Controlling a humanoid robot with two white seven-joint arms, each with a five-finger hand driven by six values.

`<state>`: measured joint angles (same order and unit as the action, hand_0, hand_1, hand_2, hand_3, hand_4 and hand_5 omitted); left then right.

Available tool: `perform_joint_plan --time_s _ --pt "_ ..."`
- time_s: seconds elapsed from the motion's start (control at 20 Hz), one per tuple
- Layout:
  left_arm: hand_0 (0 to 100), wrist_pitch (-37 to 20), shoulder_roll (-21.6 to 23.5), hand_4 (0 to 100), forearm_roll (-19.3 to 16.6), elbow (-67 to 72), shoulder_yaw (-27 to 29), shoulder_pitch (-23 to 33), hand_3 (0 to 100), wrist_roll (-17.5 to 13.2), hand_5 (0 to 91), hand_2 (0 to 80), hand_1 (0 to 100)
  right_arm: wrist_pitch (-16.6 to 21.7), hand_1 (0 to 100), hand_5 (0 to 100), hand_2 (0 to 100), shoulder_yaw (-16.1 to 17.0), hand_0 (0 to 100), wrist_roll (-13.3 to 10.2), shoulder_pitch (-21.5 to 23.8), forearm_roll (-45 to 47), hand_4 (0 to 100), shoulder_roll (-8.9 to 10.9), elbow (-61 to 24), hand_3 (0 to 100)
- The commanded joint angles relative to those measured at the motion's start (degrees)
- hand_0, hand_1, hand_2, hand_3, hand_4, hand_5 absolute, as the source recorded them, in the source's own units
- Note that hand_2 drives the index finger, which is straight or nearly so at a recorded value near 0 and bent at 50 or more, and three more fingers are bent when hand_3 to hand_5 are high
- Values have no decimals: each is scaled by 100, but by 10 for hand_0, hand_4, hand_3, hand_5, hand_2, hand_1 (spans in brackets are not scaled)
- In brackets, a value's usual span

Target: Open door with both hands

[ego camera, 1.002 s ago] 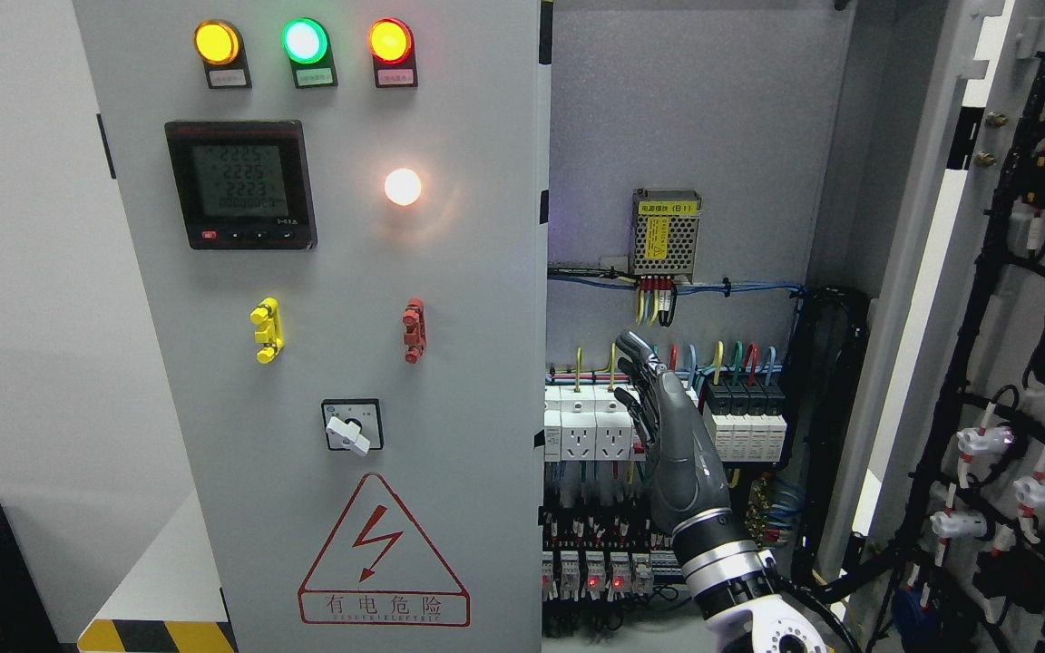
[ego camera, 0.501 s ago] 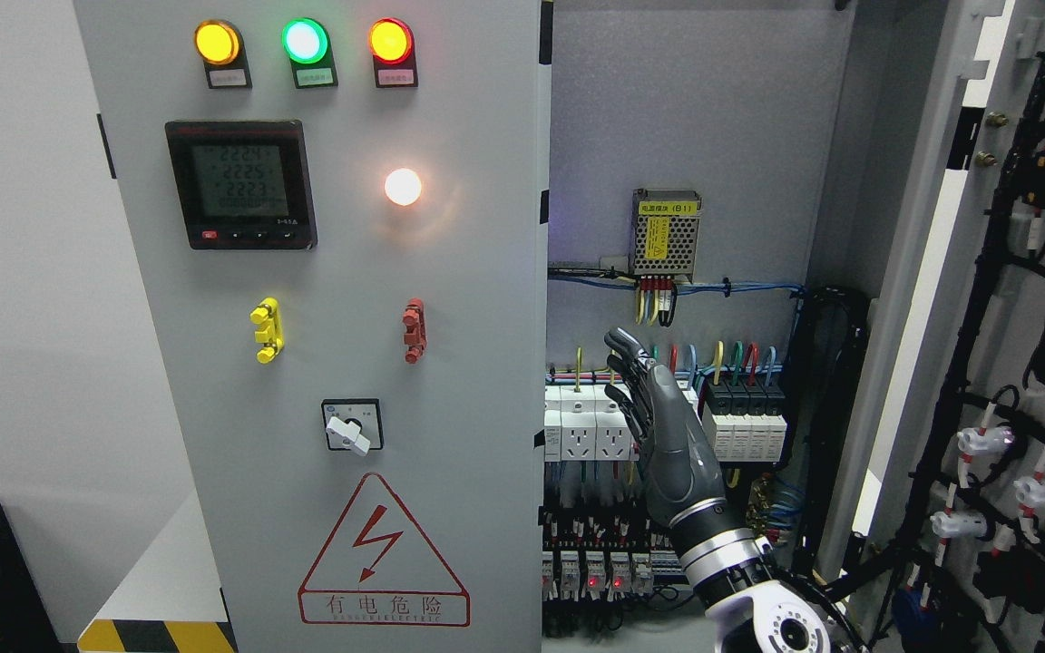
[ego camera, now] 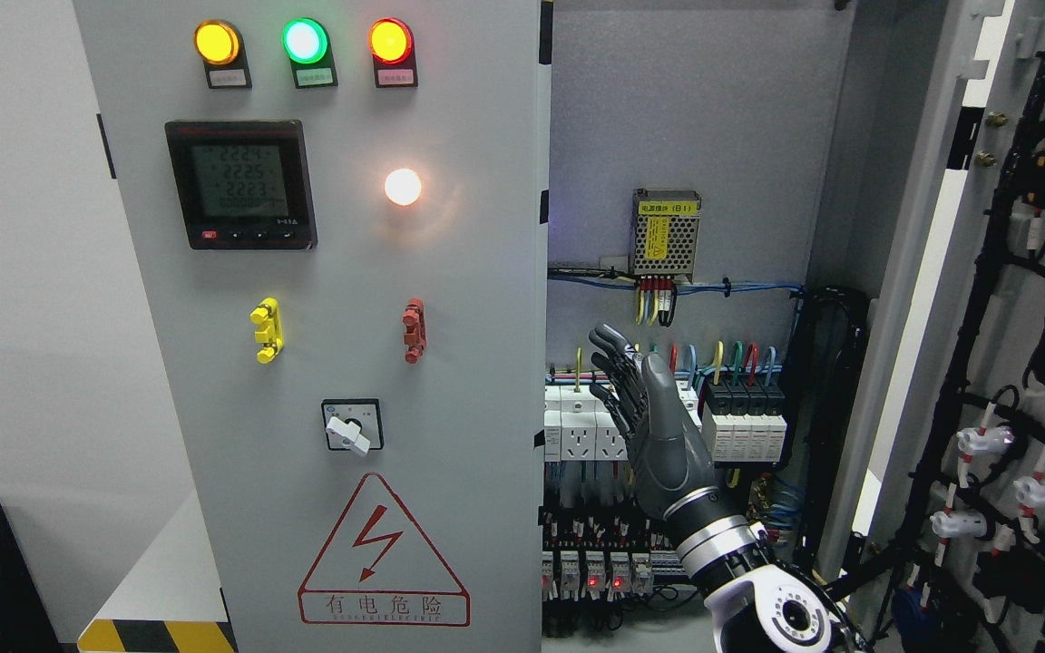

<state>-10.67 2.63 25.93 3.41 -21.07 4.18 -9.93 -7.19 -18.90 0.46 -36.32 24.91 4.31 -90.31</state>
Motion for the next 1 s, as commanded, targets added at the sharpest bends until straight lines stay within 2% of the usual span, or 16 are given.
perform_joint_plan --time_s 0.0,0.1,0.25,0.6,0.7,0.95 --pt "0 12 1 0 0 20 -2 4 0 -1 0 0 0 -37 0 0 0 9 0 147 -86 67 0 34 119 0" --pt "0 12 1 0 0 20 -2 4 0 -1 0 0 0 -45 0 0 0 9 0 182 -138 76 0 34 171 0" --pt "0 12 1 0 0 20 -2 4 0 -1 0 0 0 -265 0 0 0 53 0 454 -209 76 0 43 215 0" --pt "0 4 1 0 0 20 7 13 0 -1 0 0 0 -283 0 0 0 62 0 490 -305 137 0 43 303 0" --pt "0 12 -8 0 0 20 -2 13 0 -1 0 0 0 -283 0 0 0 62 0 630 -332 478 0 43 382 0" --pt "0 4 -78 0 0 11 7 13 0 -1 0 0 0 -283 0 0 0 70 0 657 -472 612 0 228 672 0"
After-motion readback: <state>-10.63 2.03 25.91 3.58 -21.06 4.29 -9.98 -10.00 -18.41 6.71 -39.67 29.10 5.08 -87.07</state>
